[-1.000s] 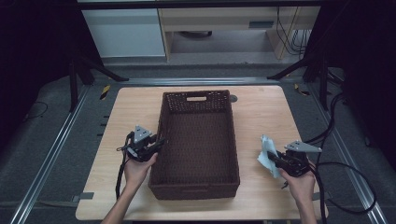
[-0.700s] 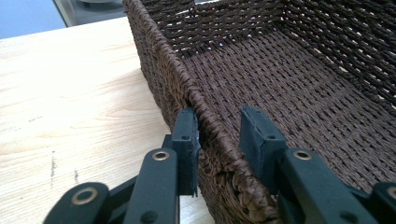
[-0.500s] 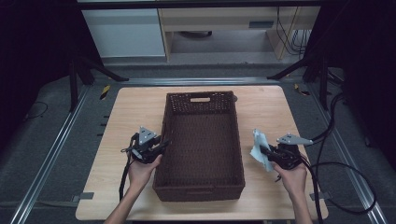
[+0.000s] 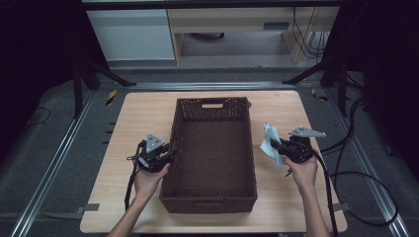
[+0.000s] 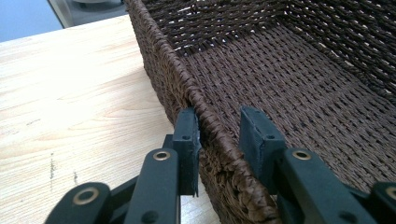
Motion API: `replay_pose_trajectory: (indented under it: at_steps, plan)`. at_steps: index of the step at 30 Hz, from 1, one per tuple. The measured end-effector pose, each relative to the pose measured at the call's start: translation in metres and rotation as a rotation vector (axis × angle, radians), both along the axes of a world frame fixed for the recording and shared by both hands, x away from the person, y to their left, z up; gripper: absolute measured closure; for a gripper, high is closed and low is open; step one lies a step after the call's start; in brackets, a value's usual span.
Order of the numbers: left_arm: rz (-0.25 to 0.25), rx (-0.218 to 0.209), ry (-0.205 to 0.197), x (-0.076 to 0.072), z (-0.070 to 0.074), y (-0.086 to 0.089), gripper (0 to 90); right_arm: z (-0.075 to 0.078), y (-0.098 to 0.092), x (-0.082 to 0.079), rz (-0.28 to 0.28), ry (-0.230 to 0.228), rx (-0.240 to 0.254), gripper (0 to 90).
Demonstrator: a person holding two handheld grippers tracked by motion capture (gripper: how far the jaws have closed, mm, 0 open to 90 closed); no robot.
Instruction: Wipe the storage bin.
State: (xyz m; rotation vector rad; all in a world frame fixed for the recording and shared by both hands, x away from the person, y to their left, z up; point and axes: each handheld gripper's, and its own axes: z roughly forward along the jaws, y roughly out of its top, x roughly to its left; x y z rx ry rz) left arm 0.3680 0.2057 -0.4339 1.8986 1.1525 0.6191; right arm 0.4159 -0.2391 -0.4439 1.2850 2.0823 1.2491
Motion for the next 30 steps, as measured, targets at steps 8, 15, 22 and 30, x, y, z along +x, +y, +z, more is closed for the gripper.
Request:
replay_pose_trajectory:
  at_steps: [8,15,22,30]
  plan:
    - [-0.003,0.006,-0.002,0.0,0.0,0.0,67.3,0.004,0.011,0.036,-0.017,-0.027,0.019,78.0]
    - [-0.002,0.005,-0.001,0.001,0.0,0.0,67.3,0.0,0.027,0.059,-0.006,-0.04,0.018,78.5]
    - [-0.007,0.009,0.007,0.002,0.001,0.008,68.4,0.0,0.031,0.07,0.009,-0.065,0.045,78.7]
    - [-0.005,0.017,0.007,0.0,0.002,0.013,68.8,0.0,0.039,0.083,0.035,-0.097,0.091,79.0]
